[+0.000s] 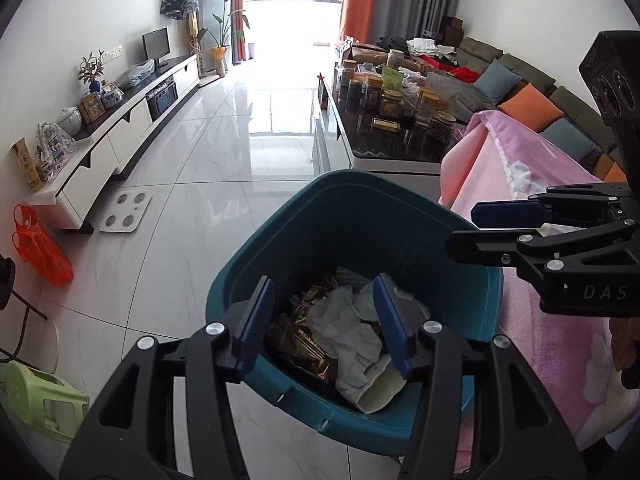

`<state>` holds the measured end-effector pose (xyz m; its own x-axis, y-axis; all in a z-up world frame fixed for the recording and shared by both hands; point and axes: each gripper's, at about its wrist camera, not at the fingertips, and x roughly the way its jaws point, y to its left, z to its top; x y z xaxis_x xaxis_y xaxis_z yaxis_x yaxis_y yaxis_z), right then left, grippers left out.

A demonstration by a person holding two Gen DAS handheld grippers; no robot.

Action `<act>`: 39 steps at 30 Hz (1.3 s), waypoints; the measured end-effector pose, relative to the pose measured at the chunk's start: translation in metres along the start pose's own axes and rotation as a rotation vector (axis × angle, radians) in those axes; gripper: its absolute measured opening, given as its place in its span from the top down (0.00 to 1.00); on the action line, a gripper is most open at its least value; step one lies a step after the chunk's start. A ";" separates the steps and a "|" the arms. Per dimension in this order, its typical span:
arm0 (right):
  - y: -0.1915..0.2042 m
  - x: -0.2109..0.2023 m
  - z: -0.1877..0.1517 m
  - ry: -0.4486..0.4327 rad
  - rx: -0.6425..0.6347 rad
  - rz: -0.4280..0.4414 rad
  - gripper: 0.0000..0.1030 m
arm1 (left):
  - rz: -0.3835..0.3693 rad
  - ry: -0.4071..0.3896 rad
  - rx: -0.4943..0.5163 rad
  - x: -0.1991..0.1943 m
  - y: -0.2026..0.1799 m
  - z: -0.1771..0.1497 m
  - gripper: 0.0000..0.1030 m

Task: Collect trash
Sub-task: 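Open both tools to drop the tissues into the bin, then move both tools back over the table toward the orange peel and green wrapper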

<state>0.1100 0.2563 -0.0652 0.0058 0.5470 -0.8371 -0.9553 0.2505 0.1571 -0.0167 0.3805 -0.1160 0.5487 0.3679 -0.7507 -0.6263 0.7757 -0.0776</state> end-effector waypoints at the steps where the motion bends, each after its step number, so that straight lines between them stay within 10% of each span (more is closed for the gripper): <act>1: 0.000 -0.003 0.000 -0.009 0.002 0.000 0.55 | 0.007 -0.007 -0.006 -0.002 0.002 0.000 0.42; 11: -0.004 -0.046 -0.007 -0.136 0.028 -0.003 0.22 | 0.063 -0.133 -0.031 -0.049 0.014 0.009 0.06; 39: -0.084 -0.184 -0.125 -0.408 0.231 -0.266 0.07 | -0.208 -0.313 0.134 -0.158 -0.128 0.031 0.06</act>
<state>0.1525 0.0346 0.0103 0.3973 0.6948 -0.5995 -0.8154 0.5670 0.1167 -0.0065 0.2391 0.0329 0.8112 0.3183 -0.4905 -0.4178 0.9024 -0.1054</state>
